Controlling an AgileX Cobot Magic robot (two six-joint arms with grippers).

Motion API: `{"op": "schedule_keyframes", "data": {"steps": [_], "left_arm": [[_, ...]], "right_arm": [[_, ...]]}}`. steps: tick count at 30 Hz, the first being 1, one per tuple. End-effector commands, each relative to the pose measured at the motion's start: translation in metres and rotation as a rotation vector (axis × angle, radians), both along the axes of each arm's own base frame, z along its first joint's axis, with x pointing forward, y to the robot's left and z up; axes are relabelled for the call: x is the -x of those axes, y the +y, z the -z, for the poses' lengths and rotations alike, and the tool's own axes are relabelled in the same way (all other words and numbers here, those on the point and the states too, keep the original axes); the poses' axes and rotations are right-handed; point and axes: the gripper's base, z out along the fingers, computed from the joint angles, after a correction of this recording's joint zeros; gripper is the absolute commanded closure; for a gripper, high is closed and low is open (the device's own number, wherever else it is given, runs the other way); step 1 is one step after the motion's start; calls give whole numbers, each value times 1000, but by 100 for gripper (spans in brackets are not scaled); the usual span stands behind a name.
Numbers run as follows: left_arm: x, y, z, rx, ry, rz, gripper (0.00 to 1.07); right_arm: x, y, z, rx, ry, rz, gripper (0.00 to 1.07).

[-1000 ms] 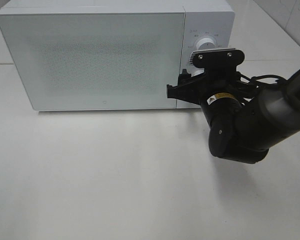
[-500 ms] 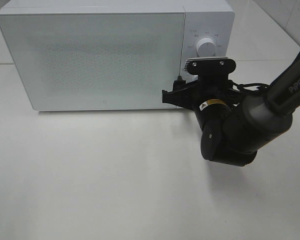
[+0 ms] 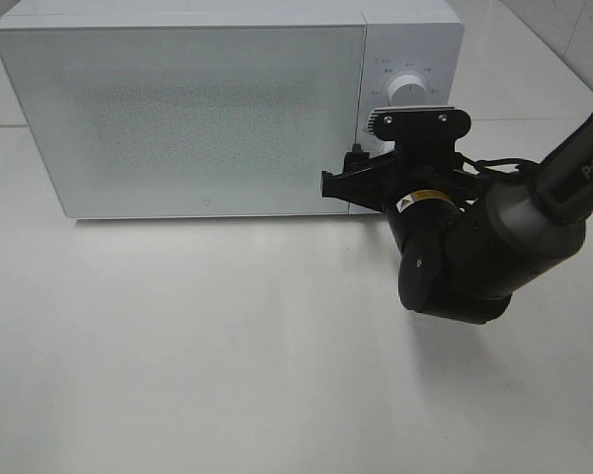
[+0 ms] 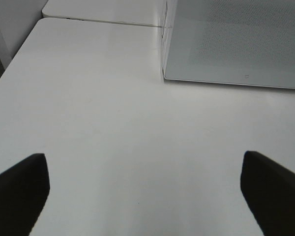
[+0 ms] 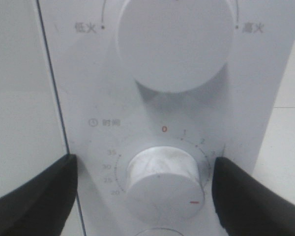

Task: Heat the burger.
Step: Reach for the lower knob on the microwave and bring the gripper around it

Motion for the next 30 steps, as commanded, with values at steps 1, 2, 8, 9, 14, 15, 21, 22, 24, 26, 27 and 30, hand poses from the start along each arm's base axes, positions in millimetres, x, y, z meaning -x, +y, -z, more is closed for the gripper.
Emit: {"op": "schedule_keyframes", "data": {"steps": [1,2,8,9,14,15,21,22,24,26,27,30], "left_arm": [[3,-1,0,1,-17,2,9],[3,-1,0,1,-17,2,9],[3,-1,0,1,-17,2,9],[3,-1,0,1,-17,2,9],[3,-1,0,1,-17,2,9],[3,-1,0,1,-17,2,9],[3,-1,0,1,-17,2,9],[3,-1,0,1,-17,2,9],[3,-1,0,1,-17,2,9],[3,-1,0,1,-17,2,9],[3,-1,0,1,-17,2,9],[3,-1,0,1,-17,2,9]], "right_arm": [[1,-3,-6,-1,-26,5,33],[2,-4,-5,0,-21,7,33],[2,-4,-5,1,-17,5,38],[1,-4,-5,0,-18,5,43],[1,-4,-5,0,-21,6,61],[1,-4,-5,-1,-21,6,73],[1,-4,-5,-1,-23,6,102],[1,-4,-5,-1,-23,6,102],[1,-4,-6,0,-34,9,107],[1,-4,-7,-7,-46,13,107],[1,-4,-8,-12,-53,14,107],[1,-4,-9,-11,-65,15,107]]}}
